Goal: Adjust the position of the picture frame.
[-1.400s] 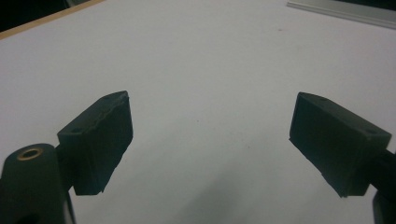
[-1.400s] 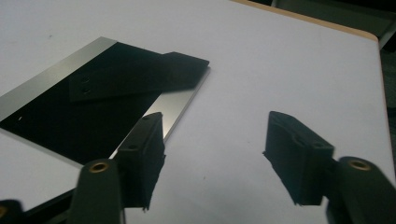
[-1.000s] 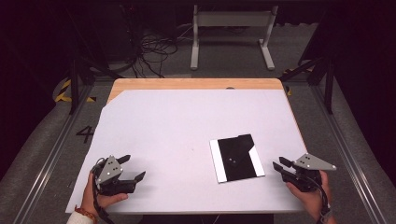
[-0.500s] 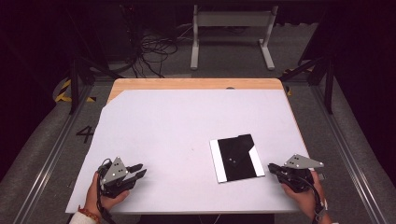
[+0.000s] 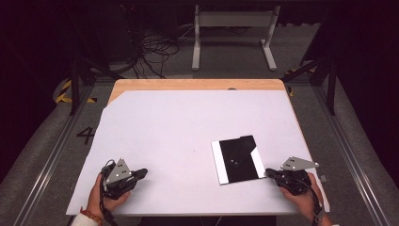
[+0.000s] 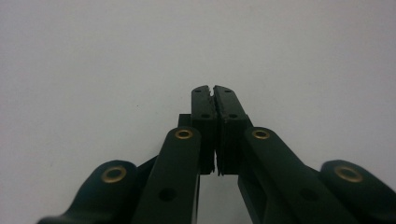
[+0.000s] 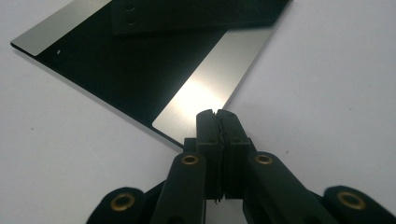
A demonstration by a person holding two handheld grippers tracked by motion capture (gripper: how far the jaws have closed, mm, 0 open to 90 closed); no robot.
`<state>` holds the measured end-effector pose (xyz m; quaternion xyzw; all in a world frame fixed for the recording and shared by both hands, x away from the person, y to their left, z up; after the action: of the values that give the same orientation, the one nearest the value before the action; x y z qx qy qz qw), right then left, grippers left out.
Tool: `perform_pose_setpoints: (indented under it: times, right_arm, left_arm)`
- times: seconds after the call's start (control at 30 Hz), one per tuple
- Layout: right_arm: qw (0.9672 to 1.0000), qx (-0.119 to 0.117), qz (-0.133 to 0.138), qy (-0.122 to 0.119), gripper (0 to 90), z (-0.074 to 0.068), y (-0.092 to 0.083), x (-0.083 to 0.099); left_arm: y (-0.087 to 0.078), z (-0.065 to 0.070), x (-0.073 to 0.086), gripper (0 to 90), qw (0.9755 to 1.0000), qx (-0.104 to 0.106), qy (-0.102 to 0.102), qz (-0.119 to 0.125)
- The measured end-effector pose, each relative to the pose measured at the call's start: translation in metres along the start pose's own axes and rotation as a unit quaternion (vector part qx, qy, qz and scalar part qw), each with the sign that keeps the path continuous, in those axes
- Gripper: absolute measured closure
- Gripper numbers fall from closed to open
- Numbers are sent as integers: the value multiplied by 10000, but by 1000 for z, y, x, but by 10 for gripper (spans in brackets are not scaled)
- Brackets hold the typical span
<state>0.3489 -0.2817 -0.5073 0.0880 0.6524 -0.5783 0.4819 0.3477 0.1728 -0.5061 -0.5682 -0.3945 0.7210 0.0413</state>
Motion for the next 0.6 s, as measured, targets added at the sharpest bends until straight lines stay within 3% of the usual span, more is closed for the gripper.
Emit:
perform_pose_setpoints:
  times: [0.3, 0.6]
  right_arm:
    - [9999, -2, -79, 120, 900, 0, 1, 0]
    - [9995, -267, -75, 147, 900, -6, 1, -1]
  left_arm:
    - [2, 4, -1, 865, 10000, 63, 69, -12]
    - [4, 7, -3, 861, 9999, 92, 139, 27]
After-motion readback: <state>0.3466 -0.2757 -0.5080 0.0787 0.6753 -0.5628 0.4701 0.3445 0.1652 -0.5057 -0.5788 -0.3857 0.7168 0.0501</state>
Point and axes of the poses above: each handheld gripper's, and its own axes: y roughly forward along the jaws, x roughly out of its underside, z roughly to its right, the point moved 8 cm from there along y, roughly forward along the jaws, and after that the axes turned 9 degrees about x, right-handed, at the moved point
